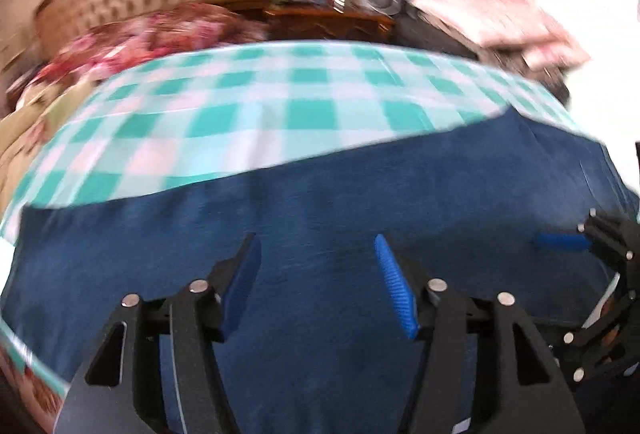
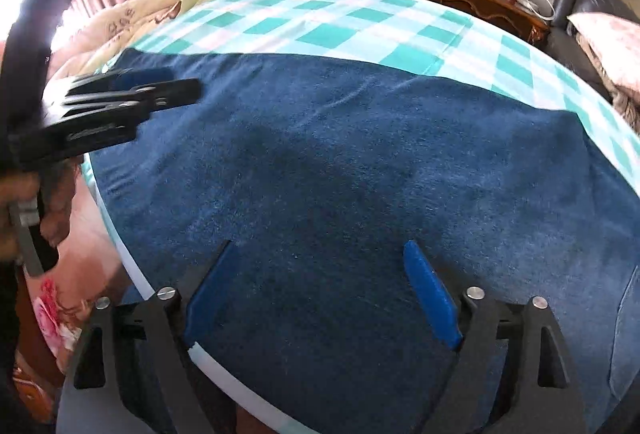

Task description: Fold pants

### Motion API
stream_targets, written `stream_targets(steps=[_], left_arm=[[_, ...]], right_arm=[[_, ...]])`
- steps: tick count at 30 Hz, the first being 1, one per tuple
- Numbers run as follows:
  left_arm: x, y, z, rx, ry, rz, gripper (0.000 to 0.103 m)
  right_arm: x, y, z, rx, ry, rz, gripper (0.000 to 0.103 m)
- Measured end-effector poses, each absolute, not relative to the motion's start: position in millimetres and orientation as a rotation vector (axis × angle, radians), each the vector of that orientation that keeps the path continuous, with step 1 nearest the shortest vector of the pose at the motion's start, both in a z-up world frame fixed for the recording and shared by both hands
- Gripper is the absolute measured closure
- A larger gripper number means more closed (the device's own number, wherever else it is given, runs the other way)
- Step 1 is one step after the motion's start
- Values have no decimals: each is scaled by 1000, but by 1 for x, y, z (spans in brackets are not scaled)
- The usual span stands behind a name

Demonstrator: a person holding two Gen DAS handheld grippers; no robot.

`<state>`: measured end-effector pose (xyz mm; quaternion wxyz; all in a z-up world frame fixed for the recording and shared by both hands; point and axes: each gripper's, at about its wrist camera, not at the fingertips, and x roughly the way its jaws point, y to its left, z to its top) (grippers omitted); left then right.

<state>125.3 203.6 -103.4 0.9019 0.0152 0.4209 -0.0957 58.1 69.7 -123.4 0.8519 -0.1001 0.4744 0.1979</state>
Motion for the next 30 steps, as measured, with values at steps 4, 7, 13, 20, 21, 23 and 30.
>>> stream_targets(steps=[4, 7, 13, 20, 21, 23, 30], left_arm=[[135, 210, -123, 80, 938, -186, 38], [133, 238, -126, 30, 940, -171, 33], [133, 295, -129, 36, 957, -49, 24], [131, 364, -128, 20, 971, 124, 24], [130, 369, -127, 23, 972, 139, 24], [130, 382, -125, 23, 973, 173, 24], [133, 443, -114, -69, 974, 438, 25]], right_arm=[[62, 73, -113, -187, 965, 438, 21], [75, 81, -104, -190, 936, 445, 20], [114, 97, -98, -176, 925, 423, 20], [143, 111, -111, -155, 966, 352, 21], [144, 113, -113, -156, 975, 351, 21], [145, 118, -118, -164, 993, 343, 21], [143, 126, -129, -213, 1007, 311, 21]])
